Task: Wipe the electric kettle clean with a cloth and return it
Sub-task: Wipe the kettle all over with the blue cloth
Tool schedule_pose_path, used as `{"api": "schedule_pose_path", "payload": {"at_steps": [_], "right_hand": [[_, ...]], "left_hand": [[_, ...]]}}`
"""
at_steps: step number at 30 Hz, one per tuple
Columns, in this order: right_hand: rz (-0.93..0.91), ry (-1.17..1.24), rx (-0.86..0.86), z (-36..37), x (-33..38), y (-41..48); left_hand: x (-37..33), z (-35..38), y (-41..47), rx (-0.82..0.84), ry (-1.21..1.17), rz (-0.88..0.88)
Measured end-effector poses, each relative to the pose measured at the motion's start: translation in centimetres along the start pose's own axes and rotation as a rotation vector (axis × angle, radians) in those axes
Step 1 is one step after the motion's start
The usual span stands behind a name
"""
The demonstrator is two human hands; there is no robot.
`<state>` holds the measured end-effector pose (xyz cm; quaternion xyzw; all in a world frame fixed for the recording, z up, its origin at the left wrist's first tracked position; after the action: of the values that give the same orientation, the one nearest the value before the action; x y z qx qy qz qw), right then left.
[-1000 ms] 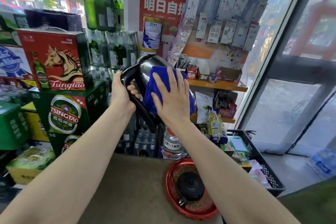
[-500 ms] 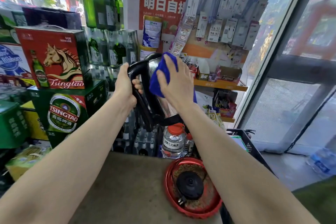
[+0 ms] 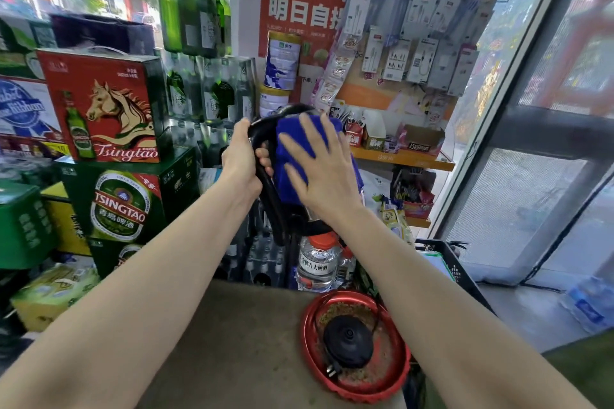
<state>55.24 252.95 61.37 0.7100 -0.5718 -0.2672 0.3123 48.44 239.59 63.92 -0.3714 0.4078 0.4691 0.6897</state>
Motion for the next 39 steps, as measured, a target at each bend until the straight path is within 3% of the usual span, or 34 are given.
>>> {"api": "schedule_pose_path", "payload": {"at_steps": [2, 4, 9, 14, 17, 23, 29, 31, 37, 39], "right_hand": [[-0.155, -0.06, 0.032, 0.6, -0.5, -2.4], [-0.167, 0.005, 0.012, 0.4, -1.4, -2.9], [0.311, 0.312, -0.138, -1.5, -1.4, 1.4], [0.051, 0.036, -0.089, -0.4, 0.2, -1.2], [-0.005, 0.027, -0.05, 0.6, 0.4, -3.0], [0.348, 0.352, -0.183, -1.3, -0.4, 1.5], [-0.096, 0.019, -0.031, 1.0, 0.1, -3.8], [-0.121, 0.038, -0.021, 1.1, -0.5, -4.6], [0.307, 0.182, -0.165, -0.4, 0.6, 0.2], [0.262, 0.082, -0.143, -0.4, 1.3, 0.7]], "left_hand": [[-0.3, -0.2, 0.1, -0.015, -0.011, -0.005], [0.0, -0.3, 0.1, -0.014, 0.017, 0.003], [0.9, 0.8, -1.0, 0.01, 0.135, 0.041], [0.0, 0.5, -1.0, -0.016, 0.071, 0.056], [0.2, 0.1, -0.9, -0.041, 0.066, 0.065], [0.6, -0.1, -1.1, -0.024, 0.092, 0.053], [-0.4, -0.8, -0.5, -0.06, -0.044, 0.012], [-0.1, -1.2, -0.4, -0.061, -0.065, -0.012], [0.8, -0.7, -1.0, 0.017, -0.045, -0.017], [0.7, -0.9, -1.0, 0.023, -0.046, 0.003]]}}
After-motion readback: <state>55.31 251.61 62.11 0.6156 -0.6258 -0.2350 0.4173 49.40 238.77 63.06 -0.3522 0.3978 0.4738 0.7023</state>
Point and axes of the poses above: each hand's wrist, its own y-axis towards the middle knuckle, its own z-axis out of the palm, x = y × z, the point moved 1 cm from there along y, towards the middle knuckle, and after that the axes turned 14 degrees about y, right-handed, at the moved point
